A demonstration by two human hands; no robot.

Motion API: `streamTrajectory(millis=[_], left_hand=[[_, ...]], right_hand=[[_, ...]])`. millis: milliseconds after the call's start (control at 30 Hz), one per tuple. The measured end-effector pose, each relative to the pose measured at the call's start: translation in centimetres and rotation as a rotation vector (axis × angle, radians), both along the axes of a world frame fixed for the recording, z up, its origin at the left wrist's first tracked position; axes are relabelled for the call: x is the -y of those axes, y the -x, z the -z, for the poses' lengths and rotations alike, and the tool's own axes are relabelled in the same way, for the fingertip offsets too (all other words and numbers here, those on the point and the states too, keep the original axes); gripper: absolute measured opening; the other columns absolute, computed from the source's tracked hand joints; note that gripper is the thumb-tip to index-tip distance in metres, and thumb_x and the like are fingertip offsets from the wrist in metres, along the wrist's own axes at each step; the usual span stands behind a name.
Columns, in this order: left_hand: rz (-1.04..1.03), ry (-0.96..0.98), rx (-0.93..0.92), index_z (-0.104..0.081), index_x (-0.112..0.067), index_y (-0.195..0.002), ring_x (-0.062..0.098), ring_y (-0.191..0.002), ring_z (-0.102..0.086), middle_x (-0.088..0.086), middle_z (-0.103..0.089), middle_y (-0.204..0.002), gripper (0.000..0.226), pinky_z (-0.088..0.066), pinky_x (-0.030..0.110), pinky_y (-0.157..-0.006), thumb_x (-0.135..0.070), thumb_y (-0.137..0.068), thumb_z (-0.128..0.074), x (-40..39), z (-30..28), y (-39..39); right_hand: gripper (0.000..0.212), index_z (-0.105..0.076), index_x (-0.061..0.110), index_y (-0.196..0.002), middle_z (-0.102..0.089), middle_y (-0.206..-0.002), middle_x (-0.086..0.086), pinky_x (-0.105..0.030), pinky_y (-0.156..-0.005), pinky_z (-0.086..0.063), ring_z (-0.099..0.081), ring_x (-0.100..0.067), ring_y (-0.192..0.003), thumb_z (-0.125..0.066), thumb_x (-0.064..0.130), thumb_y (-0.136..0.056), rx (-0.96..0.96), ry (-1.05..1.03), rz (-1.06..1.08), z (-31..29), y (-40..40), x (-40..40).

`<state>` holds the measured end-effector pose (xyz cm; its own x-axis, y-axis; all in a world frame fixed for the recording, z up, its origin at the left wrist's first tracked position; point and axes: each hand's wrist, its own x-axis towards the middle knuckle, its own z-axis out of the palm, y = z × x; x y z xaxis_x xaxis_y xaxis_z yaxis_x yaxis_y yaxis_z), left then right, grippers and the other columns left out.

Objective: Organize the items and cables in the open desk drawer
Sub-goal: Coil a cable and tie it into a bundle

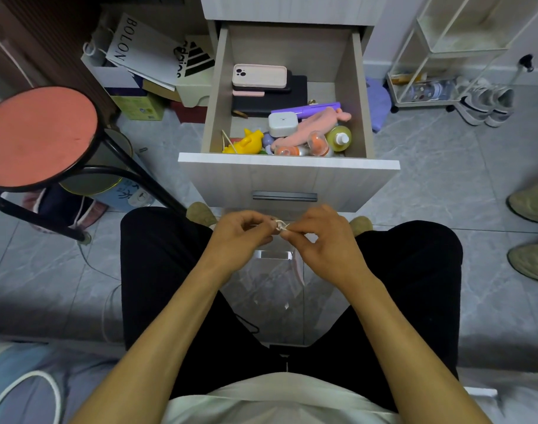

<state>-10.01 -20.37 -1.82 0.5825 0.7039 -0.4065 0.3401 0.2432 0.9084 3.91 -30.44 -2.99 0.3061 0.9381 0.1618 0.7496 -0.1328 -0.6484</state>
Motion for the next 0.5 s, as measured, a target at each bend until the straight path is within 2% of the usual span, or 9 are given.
streamTrajectory(millis=[33,100,133,167,233,300,333,400,500], left_hand=[[0.019,-0.112,-0.030,-0.071,-0.017,-0.082,0.005,-0.085,-0.069,-0.005,-0.074,-0.094,0.014,-0.054,0.017,-0.074,-0.008,-0.091,-0.065,0.1,0.1,-0.1],[0.079,-0.369,-0.081,-0.065,-0.021,-0.080,0.007,-0.087,-0.067,-0.005,-0.071,-0.096,0.015,-0.054,0.021,-0.080,-0.009,-0.089,-0.065,0.4,0.5,-0.2],[0.126,-0.490,-0.105,-0.063,-0.021,-0.080,0.009,-0.088,-0.066,-0.003,-0.069,-0.096,0.014,-0.055,0.024,-0.082,-0.011,-0.088,-0.066,0.5,0.7,-0.2],[0.172,-0.597,-0.136,-0.062,-0.021,-0.081,0.011,-0.087,-0.064,-0.001,-0.067,-0.095,0.011,-0.055,0.027,-0.081,-0.013,-0.088,-0.065,0.6,0.9,-0.2],[0.226,-0.722,-0.188,-0.061,-0.018,-0.084,0.010,-0.084,-0.059,-0.001,-0.064,-0.093,0.006,-0.054,0.028,-0.079,-0.017,-0.088,-0.064,0.6,1.4,-0.2],[0.191,-0.713,-0.218,-0.062,-0.017,-0.085,0.009,-0.081,-0.060,-0.002,-0.064,-0.090,0.005,-0.052,0.023,-0.075,-0.019,-0.089,-0.064,0.6,1.7,-0.1],[0.134,-0.660,-0.227,-0.061,-0.018,-0.084,0.007,-0.079,-0.062,-0.005,-0.065,-0.086,0.007,-0.051,0.020,-0.072,-0.018,-0.089,-0.065,0.5,1.9,0.0],[-0.006,-0.475,-0.223,-0.062,-0.020,-0.079,0.006,-0.075,-0.066,-0.009,-0.069,-0.080,0.011,-0.051,0.020,-0.068,-0.018,-0.089,-0.067,0.0,2.3,0.4],[-0.113,-0.209,-0.078,-0.064,-0.014,-0.080,0.013,-0.078,-0.073,-0.002,-0.074,-0.078,0.012,-0.057,0.026,-0.070,-0.008,-0.091,-0.064,-0.2,2.3,0.9]], right_hand=[[0.010,-0.077,0.026,-0.078,-0.064,-0.068,0.001,-0.029,-0.063,-0.042,-0.053,-0.017,-0.070,-0.070,0.025,-0.086,-0.160,0.012,0.065,0.0,0.1,0.2],[0.017,-0.073,0.033,-0.073,-0.064,-0.068,0.000,-0.031,-0.066,-0.047,-0.057,-0.014,-0.067,-0.074,0.020,-0.084,-0.479,0.025,0.206,-0.3,0.2,0.3],[0.017,-0.073,0.031,-0.070,-0.064,-0.067,-0.001,-0.034,-0.066,-0.049,-0.058,-0.015,-0.065,-0.074,0.021,-0.083,-0.550,0.046,0.254,-0.3,0.2,0.1],[0.016,-0.073,0.026,-0.069,-0.064,-0.066,-0.002,-0.037,-0.065,-0.049,-0.057,-0.015,-0.063,-0.074,0.022,-0.083,-0.554,0.069,0.273,-0.3,0.4,0.0],[0.017,-0.073,0.018,-0.070,-0.062,-0.065,0.000,-0.037,-0.064,-0.049,-0.056,-0.014,-0.063,-0.072,0.026,-0.085,-0.401,0.090,0.243,-0.5,0.7,0.0],[0.020,-0.073,0.016,-0.073,-0.061,-0.066,0.004,-0.033,-0.063,-0.047,-0.055,-0.012,-0.064,-0.069,0.030,-0.087,-0.218,0.093,0.181,-0.8,0.9,0.1],[0.020,-0.073,0.016,-0.075,-0.059,-0.067,0.006,-0.031,-0.063,-0.047,-0.054,-0.011,-0.066,-0.068,0.030,-0.089,-0.189,0.094,0.171,-1.0,0.7,0.1],[0.015,-0.072,0.019,-0.080,-0.057,-0.069,0.011,-0.027,-0.066,-0.046,-0.054,-0.010,-0.069,-0.066,0.028,-0.090,-0.246,0.133,0.181,-1.3,0.2,0.2],[0.015,-0.069,0.024,-0.077,-0.063,-0.072,0.004,-0.024,-0.067,-0.048,-0.057,-0.011,-0.069,-0.064,0.024,-0.092,-0.485,0.158,0.207,-1.3,-0.3,0.2]])
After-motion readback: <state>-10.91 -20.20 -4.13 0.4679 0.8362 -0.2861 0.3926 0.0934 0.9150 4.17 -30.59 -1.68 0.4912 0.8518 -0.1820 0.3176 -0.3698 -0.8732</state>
